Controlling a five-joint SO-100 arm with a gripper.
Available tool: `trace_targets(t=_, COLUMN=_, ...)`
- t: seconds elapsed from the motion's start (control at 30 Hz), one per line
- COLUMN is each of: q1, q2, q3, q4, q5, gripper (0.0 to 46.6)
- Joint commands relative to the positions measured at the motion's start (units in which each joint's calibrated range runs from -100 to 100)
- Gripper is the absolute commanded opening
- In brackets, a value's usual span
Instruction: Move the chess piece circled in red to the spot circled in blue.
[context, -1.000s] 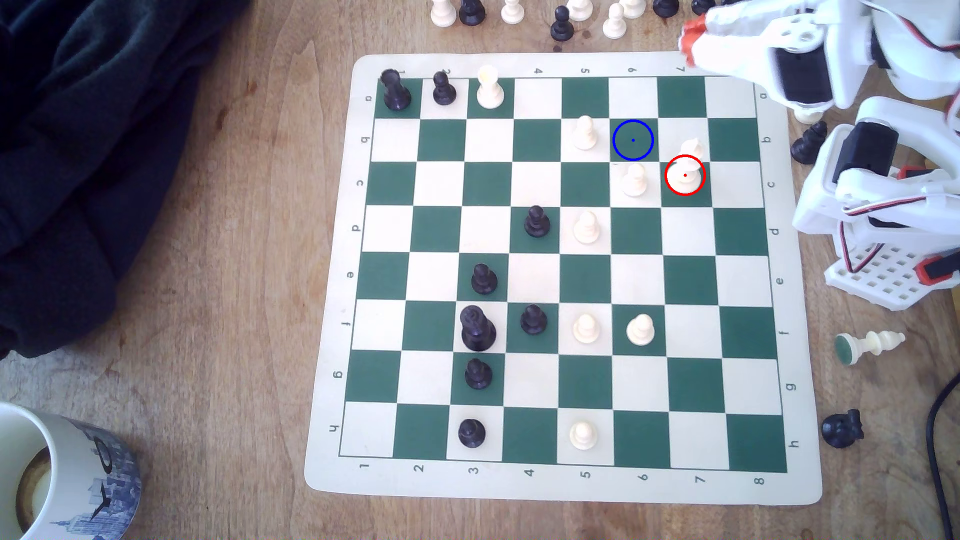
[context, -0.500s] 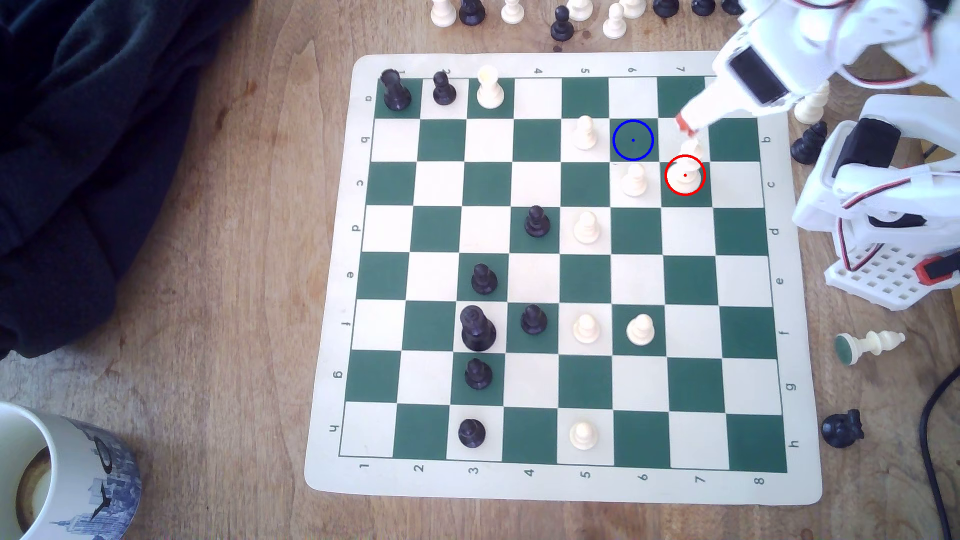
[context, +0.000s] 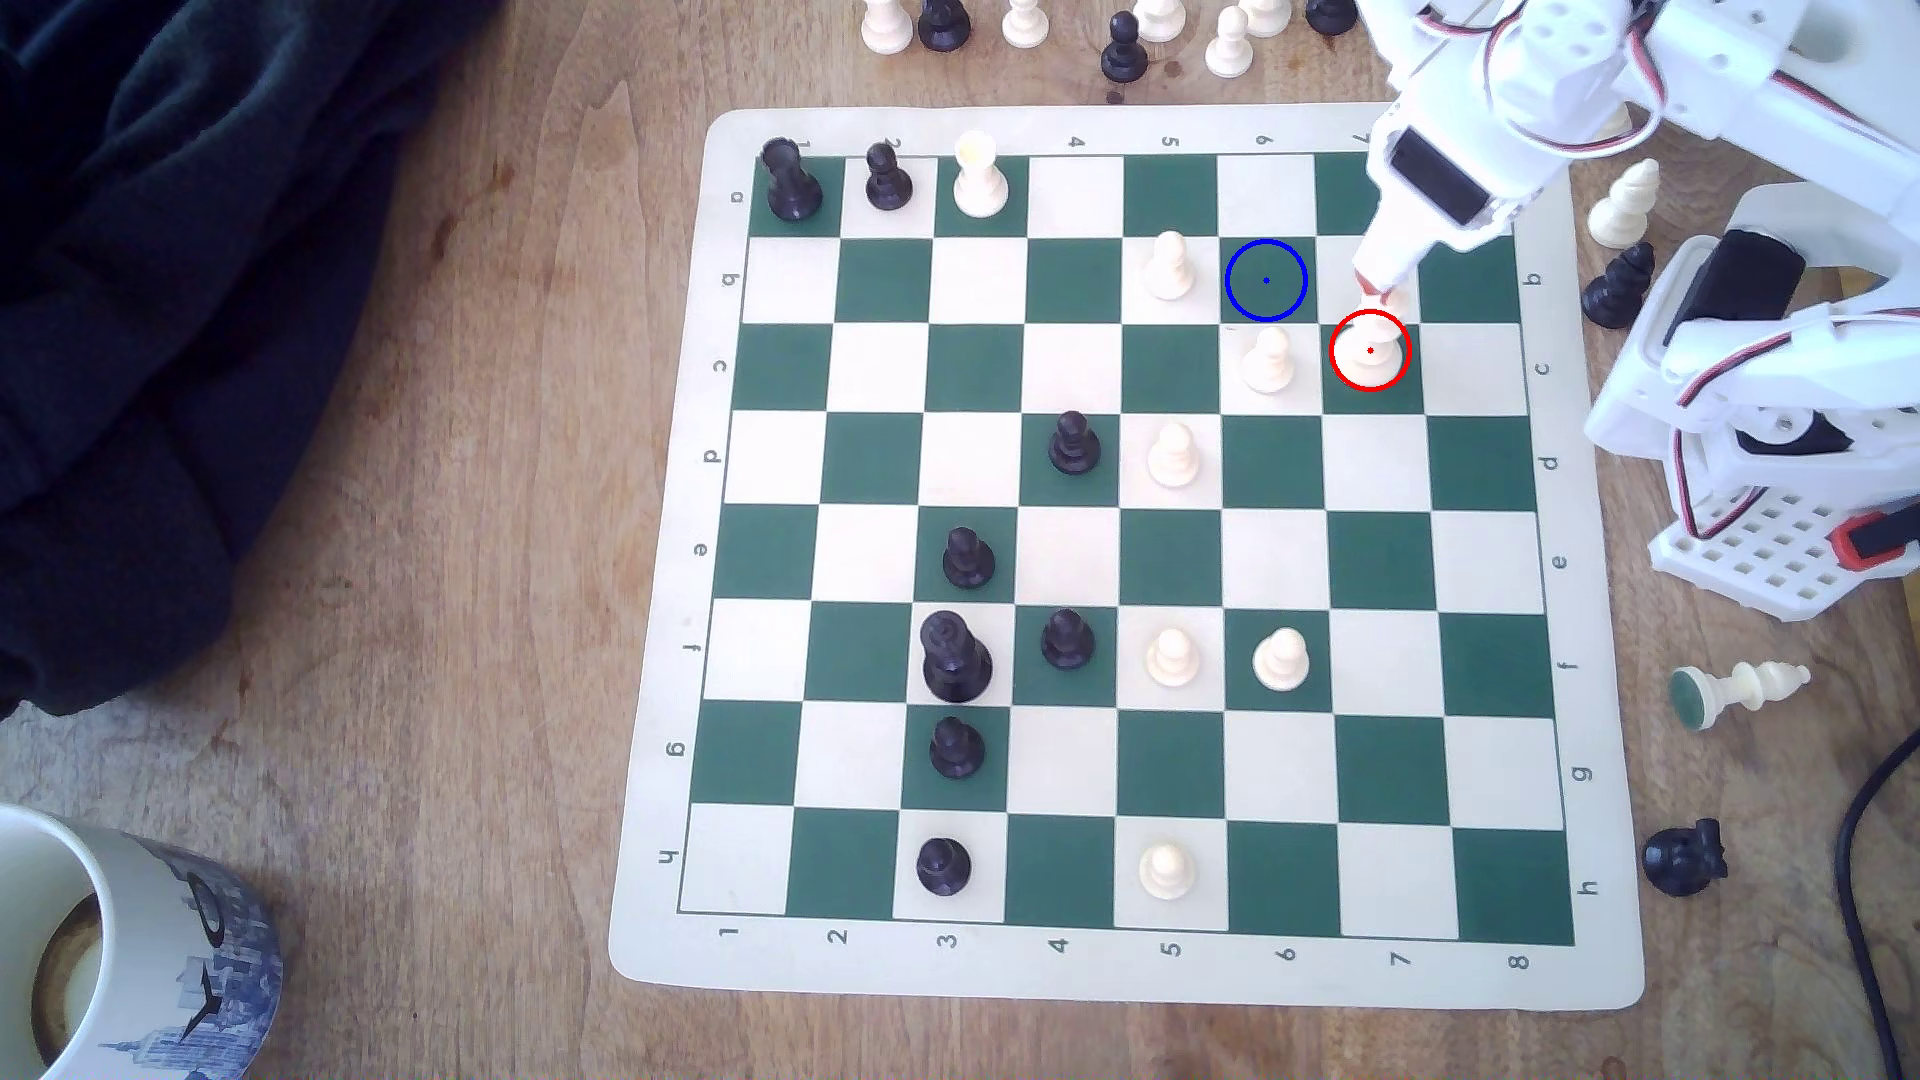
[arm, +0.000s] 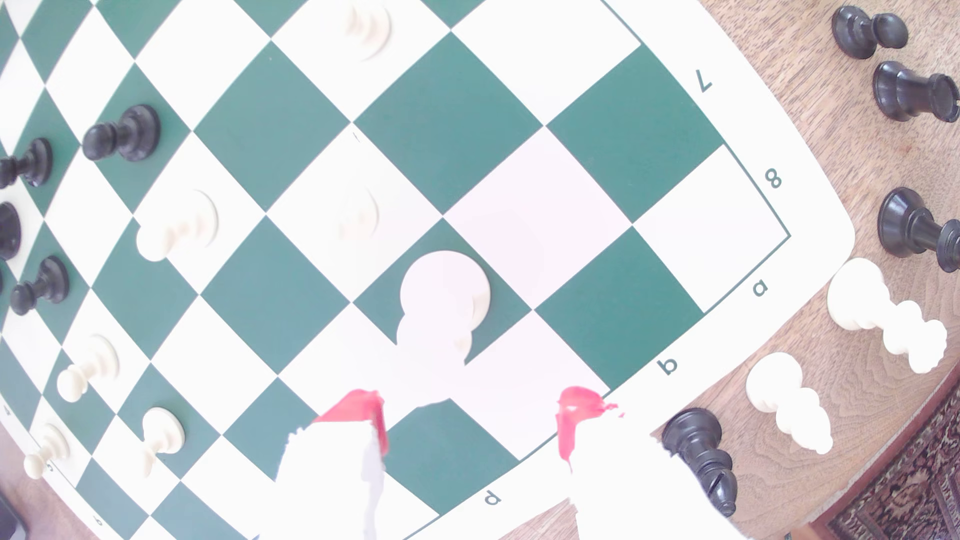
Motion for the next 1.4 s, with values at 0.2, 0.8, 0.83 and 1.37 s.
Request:
trace_targets(t=0.2, q1=-2.0, q2=2.1, q3=1.2, q4=-4.2, q5=-0.8, gripper=18.1)
trace_targets(t=0.8, q1=-6.0, q2=5.1, q3=3.9, q4=-7.7, q5=-2.0, gripper=16.8)
trace_targets(t=0.83, q1=-6.1, q2=5.1, q3=3.9, q4=-7.7, q5=-2.0, gripper=16.6)
trace_targets(t=1.37, q1=-8.0, q2=6.0, q3=5.2, q4=-8.3, q5=-2.5, gripper=12.8)
